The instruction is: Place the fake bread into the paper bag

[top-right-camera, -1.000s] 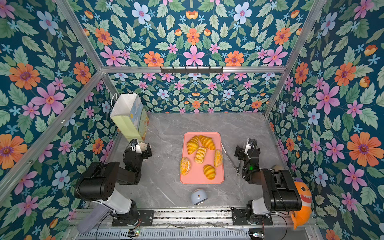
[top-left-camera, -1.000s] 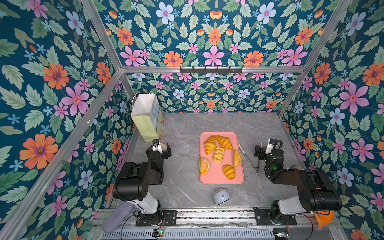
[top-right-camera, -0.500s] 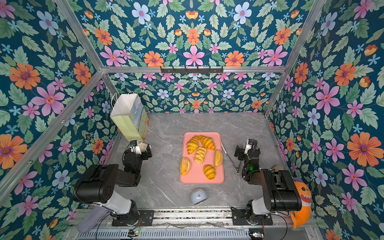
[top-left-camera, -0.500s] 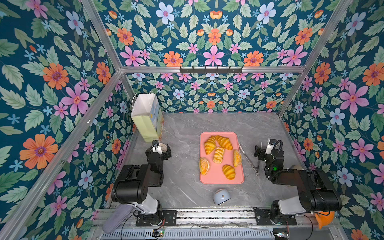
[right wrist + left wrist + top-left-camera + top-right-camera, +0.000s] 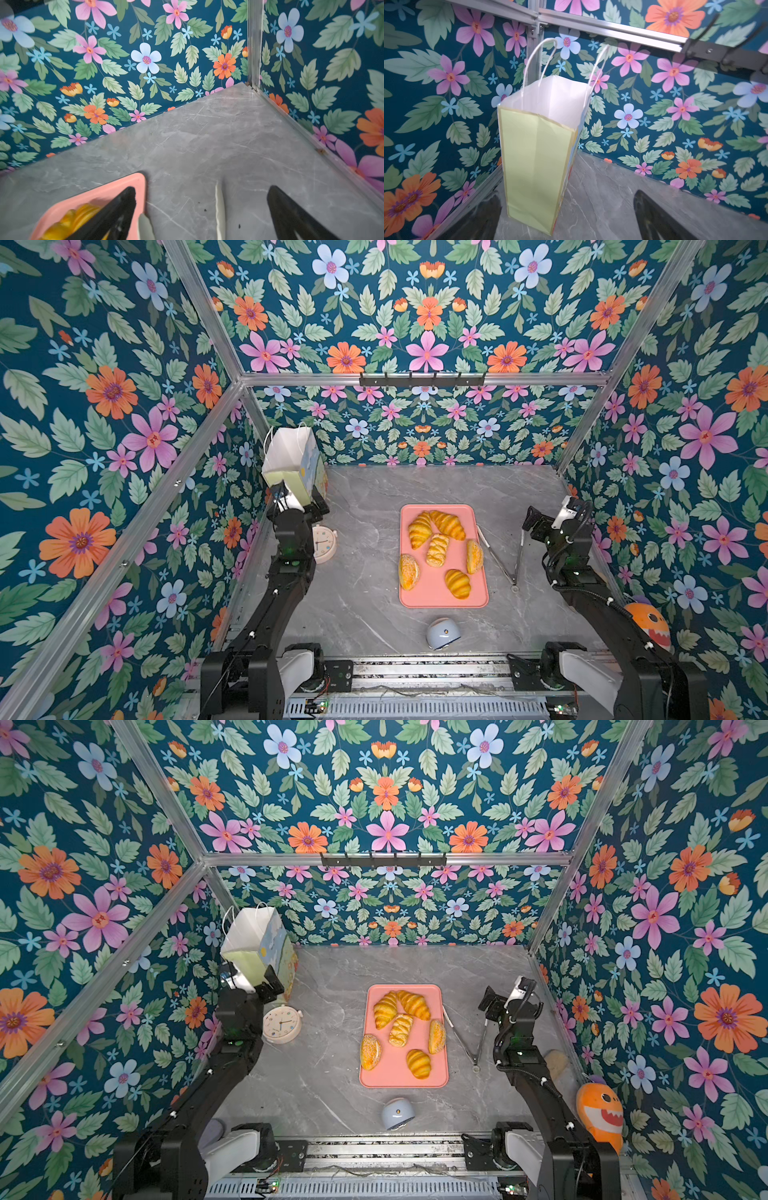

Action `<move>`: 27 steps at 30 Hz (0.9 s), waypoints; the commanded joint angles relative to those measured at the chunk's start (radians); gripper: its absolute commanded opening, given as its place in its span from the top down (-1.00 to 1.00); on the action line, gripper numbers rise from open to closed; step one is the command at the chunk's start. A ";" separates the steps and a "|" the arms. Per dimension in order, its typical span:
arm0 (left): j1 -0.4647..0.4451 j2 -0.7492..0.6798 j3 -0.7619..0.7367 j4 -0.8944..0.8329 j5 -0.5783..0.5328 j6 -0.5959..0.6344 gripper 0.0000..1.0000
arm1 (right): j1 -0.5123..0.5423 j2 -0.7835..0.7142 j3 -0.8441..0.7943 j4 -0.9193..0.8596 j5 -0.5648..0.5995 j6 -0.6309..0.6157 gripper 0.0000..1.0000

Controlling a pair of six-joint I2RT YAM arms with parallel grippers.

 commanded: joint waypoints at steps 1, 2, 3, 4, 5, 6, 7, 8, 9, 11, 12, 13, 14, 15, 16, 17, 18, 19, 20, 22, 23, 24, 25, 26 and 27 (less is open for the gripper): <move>0.002 0.034 0.171 -0.366 -0.005 -0.074 -1.00 | -0.001 -0.044 0.065 -0.235 -0.174 0.186 -0.98; 0.003 0.051 0.219 -0.395 0.011 -0.070 -0.99 | 0.000 -0.057 0.072 -0.241 -0.237 0.191 -0.98; 0.004 0.069 0.266 -0.425 0.028 -0.064 -1.00 | -0.001 -0.070 0.077 -0.239 -0.304 0.204 -0.98; 0.005 0.087 0.315 -0.451 0.035 -0.060 -1.00 | -0.001 -0.084 0.077 -0.236 -0.362 0.223 -0.98; 0.009 0.103 0.349 -0.469 0.040 -0.054 -1.00 | 0.000 -0.093 0.077 -0.233 -0.409 0.230 -0.98; 0.015 0.123 0.394 -0.494 0.049 -0.045 -1.00 | 0.000 -0.102 0.079 -0.236 -0.455 0.237 -0.98; 0.027 0.144 0.439 -0.519 0.068 -0.036 -1.00 | 0.001 -0.108 0.081 -0.248 -0.493 0.245 -0.98; 0.038 0.168 0.483 -0.545 0.082 -0.032 -0.99 | -0.001 -0.114 0.087 -0.266 -0.524 0.248 -0.98; 0.056 0.195 0.529 -0.574 0.104 -0.028 -1.00 | 0.002 -0.117 0.095 -0.290 -0.559 0.245 -0.98; 0.096 0.253 0.620 -0.631 0.164 -0.019 -1.00 | 0.002 -0.125 0.104 -0.331 -0.622 0.240 -0.98; 0.115 0.287 0.673 -0.668 0.186 -0.017 -0.99 | 0.004 -0.130 0.108 -0.353 -0.654 0.233 -0.97; 0.132 0.316 0.718 -0.699 0.203 -0.010 -1.00 | 0.004 -0.135 0.112 -0.372 -0.675 0.226 -0.97; 0.148 0.352 0.766 -0.732 0.224 -0.002 -1.00 | 0.010 -0.143 0.115 -0.398 -0.691 0.218 -0.96; 0.163 0.381 0.812 -0.762 0.239 0.010 -1.00 | 0.015 -0.151 0.120 -0.423 -0.709 0.206 -0.96; 0.172 0.410 0.851 -0.788 0.249 0.020 -0.99 | 0.019 -0.159 0.122 -0.442 -0.722 0.193 -0.95; 0.183 0.442 0.899 -0.823 0.260 0.025 -0.99 | 0.025 -0.168 0.127 -0.469 -0.731 0.179 -0.95; 0.195 0.480 0.952 -0.863 0.276 0.026 -0.97 | 0.033 -0.178 0.131 -0.496 -0.732 0.165 -0.95; 0.205 0.509 0.999 -0.896 0.292 0.027 -0.93 | 0.039 -0.186 0.133 -0.517 -0.733 0.156 -0.94; 0.212 0.539 1.043 -0.927 0.306 0.033 -0.91 | 0.044 -0.195 0.135 -0.538 -0.733 0.147 -0.94; 0.228 0.589 1.115 -0.969 0.311 0.047 -0.91 | 0.051 -0.215 0.136 -0.567 -0.732 0.139 -0.94; 0.236 0.618 1.151 -0.993 0.298 0.053 -0.91 | 0.051 -0.224 0.133 -0.575 -0.734 0.139 -0.94; 0.240 0.649 1.189 -1.019 0.267 0.066 -0.91 | 0.052 -0.232 0.130 -0.580 -0.737 0.141 -0.94; 0.243 0.675 1.220 -1.042 0.235 0.073 -0.91 | 0.053 -0.237 0.125 -0.582 -0.740 0.146 -0.94; 0.246 0.700 1.247 -1.059 0.214 0.083 -0.91 | 0.054 -0.243 0.119 -0.583 -0.744 0.150 -0.94; 0.250 0.715 1.259 -1.064 0.210 0.098 -0.91 | 0.055 -0.249 0.111 -0.584 -0.746 0.154 -0.94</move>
